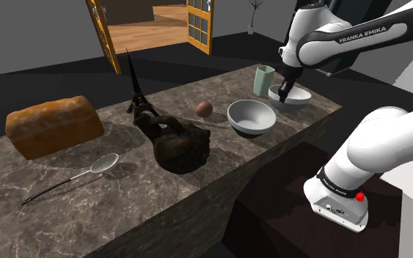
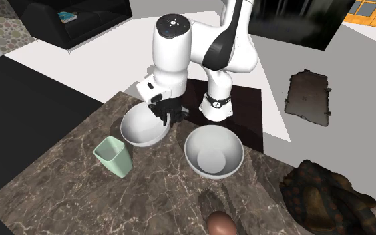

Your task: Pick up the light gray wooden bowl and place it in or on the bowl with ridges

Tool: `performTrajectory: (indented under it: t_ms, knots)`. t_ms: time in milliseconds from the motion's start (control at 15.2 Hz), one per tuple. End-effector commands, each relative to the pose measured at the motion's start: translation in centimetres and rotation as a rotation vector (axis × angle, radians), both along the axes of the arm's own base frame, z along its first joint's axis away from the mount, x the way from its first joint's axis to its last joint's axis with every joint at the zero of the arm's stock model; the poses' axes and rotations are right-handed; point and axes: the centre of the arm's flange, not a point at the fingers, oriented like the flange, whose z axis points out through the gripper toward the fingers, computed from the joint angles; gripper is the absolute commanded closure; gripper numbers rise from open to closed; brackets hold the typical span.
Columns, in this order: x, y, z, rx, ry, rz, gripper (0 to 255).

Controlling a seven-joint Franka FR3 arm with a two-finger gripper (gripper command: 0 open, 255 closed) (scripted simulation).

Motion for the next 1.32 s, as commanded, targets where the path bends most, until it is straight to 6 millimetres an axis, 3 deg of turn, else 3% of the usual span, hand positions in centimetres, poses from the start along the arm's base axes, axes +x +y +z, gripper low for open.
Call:
performTrajectory:
  t_ms: [0, 1254]
  knots:
    - [0.0, -0.1, 1.1, 0.0, 0.0, 0.0, 255]
    - [0.0, -0.1, 11.2, 0.0, 0.0, 0.0, 255]
